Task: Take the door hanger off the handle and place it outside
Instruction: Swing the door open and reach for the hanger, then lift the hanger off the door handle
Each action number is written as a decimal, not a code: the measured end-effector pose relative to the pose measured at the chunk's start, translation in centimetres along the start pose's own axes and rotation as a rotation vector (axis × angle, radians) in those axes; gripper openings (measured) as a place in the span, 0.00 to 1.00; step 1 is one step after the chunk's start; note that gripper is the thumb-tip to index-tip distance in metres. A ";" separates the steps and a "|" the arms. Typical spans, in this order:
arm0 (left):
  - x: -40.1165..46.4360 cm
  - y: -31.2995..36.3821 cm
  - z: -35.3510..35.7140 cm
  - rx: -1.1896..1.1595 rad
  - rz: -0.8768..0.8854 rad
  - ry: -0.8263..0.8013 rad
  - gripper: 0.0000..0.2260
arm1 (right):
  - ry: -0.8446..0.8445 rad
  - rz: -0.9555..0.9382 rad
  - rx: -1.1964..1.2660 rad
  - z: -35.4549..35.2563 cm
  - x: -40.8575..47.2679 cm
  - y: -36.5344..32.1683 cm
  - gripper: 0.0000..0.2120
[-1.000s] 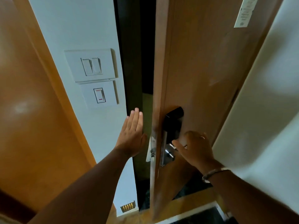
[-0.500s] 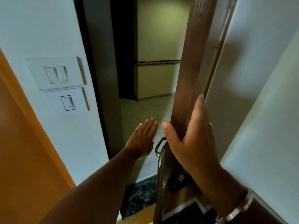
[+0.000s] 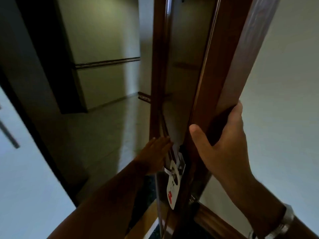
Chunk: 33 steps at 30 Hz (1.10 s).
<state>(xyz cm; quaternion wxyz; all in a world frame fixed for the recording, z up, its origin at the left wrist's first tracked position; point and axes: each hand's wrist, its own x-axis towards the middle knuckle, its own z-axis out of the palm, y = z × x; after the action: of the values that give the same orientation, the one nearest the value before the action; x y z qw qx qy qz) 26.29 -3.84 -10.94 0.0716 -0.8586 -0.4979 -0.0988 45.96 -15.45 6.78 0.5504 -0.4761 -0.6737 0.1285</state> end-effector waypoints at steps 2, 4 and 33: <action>1.0 0.0 -0.1 -0.011 0.161 0.016 0.25 | 0.041 -0.011 -0.105 -0.5 0.1 -0.4 0.44; 2.2 -0.6 -0.3 -0.020 0.305 0.041 0.15 | 0.131 -0.153 -0.440 -0.6 0.3 -0.7 0.47; 11.4 1.9 -0.2 -0.417 0.607 -0.298 0.02 | -0.452 -0.568 -2.084 -0.7 5.2 7.5 0.39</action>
<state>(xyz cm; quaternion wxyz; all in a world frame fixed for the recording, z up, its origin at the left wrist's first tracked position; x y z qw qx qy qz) 33.45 4.80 -8.05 -0.1515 -0.9678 -0.1958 -0.0463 50.59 -7.81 5.04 -0.2471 -0.5004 -0.6218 -0.5495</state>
